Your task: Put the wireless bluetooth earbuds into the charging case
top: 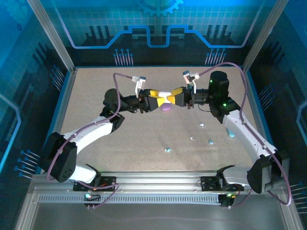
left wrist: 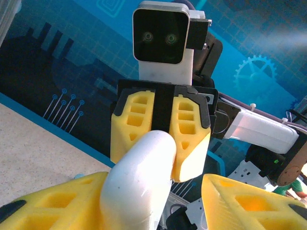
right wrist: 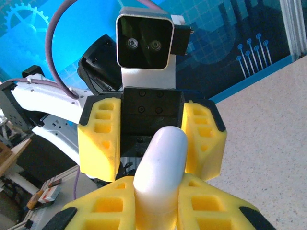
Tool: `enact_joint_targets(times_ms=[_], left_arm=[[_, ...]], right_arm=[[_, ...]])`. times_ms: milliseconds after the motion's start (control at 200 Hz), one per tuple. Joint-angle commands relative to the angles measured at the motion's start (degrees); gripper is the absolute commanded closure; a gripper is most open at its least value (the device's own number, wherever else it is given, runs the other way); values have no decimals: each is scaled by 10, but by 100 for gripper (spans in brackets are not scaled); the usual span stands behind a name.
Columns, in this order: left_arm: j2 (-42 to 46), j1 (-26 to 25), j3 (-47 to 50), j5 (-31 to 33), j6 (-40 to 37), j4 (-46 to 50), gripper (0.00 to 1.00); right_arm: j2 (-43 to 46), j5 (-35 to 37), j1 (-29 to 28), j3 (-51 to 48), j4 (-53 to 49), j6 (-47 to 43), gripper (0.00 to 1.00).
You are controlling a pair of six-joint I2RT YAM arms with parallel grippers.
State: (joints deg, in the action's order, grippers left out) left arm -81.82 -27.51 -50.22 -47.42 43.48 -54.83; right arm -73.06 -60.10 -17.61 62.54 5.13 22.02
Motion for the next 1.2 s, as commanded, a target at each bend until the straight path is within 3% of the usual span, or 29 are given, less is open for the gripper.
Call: enact_joint_targets(times_ms=[0,140,535,770,901,1196], left_arm=[[5,-4,-20,-24,-2,-29,48],[5,-11,-24,-28,-5,-31,56],[23,-31,-41,-29,-73,49,64],[37,-31,-33,-24,-90,55,76],[48,-30,-29,-18,-121,82,78],[95,-32,-16,7,-270,201,79]], right_arm=[[9,10,-5,-6,42,8,82],[-3,3,-7,5,42,22,81],[-27,5,-11,14,38,50,79],[-27,13,-11,18,9,30,76],[-27,22,-11,32,-45,2,71],[-27,85,-13,97,-233,-102,59]])
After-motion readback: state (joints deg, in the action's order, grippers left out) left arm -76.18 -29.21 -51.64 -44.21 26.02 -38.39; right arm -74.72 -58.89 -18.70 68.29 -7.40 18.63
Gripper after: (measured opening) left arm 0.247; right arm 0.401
